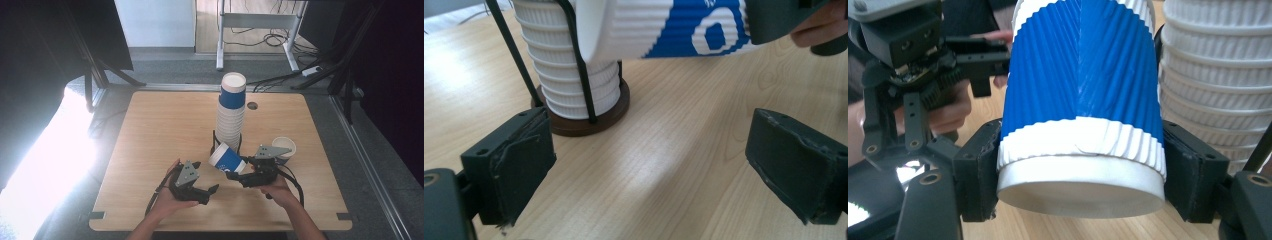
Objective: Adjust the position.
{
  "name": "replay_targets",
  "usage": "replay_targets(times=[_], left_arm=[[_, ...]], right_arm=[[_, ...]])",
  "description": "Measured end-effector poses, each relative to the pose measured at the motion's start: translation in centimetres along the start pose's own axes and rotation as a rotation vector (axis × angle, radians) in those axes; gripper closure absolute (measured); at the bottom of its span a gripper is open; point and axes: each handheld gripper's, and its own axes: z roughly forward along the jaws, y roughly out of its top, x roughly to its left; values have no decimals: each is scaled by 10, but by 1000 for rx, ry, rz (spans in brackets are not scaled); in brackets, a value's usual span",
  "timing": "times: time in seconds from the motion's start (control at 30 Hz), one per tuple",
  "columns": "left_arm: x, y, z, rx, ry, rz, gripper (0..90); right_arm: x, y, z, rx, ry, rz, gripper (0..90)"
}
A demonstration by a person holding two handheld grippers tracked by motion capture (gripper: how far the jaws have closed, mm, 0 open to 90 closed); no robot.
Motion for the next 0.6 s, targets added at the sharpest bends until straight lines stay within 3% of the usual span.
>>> replay_targets(times=[0.2,0.6], left_arm=[[2,0,0,-18,-27,-60,61],[2,3,-1,-67,-101,-161,62]], right_arm=[[2,-11,2,-77,-11,-7,272],[10,-26,9,-165,-38,-33,272]])
